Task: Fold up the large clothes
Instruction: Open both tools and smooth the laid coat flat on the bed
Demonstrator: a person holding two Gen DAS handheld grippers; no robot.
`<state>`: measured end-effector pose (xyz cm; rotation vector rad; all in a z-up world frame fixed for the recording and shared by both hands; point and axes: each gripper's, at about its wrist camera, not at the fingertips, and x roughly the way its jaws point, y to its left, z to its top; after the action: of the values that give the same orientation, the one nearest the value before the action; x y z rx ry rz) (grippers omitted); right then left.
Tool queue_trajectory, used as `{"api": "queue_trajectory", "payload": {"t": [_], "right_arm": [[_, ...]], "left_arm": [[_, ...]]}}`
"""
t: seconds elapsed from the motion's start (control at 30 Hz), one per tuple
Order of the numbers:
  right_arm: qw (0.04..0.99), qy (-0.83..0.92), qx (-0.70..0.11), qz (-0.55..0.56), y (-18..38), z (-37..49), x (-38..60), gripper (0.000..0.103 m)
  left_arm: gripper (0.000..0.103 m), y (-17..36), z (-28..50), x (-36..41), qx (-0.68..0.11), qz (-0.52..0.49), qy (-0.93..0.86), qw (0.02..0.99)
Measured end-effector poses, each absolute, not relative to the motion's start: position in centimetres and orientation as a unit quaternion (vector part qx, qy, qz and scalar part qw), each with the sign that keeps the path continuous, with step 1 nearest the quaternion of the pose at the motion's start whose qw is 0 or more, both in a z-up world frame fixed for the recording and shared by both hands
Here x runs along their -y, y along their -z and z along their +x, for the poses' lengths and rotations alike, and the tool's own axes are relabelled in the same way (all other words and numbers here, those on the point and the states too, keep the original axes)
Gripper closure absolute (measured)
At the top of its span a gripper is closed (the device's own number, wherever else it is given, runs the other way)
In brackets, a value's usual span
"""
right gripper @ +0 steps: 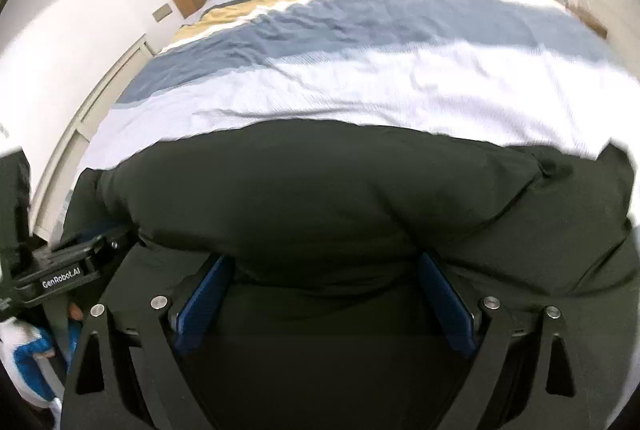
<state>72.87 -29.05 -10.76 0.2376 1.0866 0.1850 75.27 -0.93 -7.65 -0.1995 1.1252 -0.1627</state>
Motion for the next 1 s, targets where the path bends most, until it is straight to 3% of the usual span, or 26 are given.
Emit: {"api": "queue_trajectory", "payload": {"t": [0.33, 0.47, 0.6, 0.8, 1.0], "right_arm": [[0.838, -0.028, -0.529, 0.13, 10.6, 75.2, 32.0, 0.011], [0.846, 0.018, -0.528, 0.079, 9.1, 74.9, 33.6, 0.011], [0.86, -0.009, -0.502, 0.096, 6.4, 72.7, 33.7, 0.011], [0.872, -0.065, -0.478, 0.086, 4.9, 67.5, 31.4, 0.011], [0.859, -0.073, -0.503, 0.064, 8.8, 67.0, 30.0, 0.011]], "left_arm": [[0.02, 5.3, 75.3, -0.2, -0.533, -0.078, 0.027, 0.842], [0.02, 2.5, 74.1, 0.8, -0.498, -0.066, 0.047, 0.864], [0.02, 1.2, 72.8, 3.5, -0.48, -0.05, 0.084, 0.872], [0.02, 2.7, 71.4, 5.6, -0.483, -0.024, 0.092, 0.871], [0.019, 4.5, 71.4, 4.8, -0.489, -0.029, 0.071, 0.869]]}}
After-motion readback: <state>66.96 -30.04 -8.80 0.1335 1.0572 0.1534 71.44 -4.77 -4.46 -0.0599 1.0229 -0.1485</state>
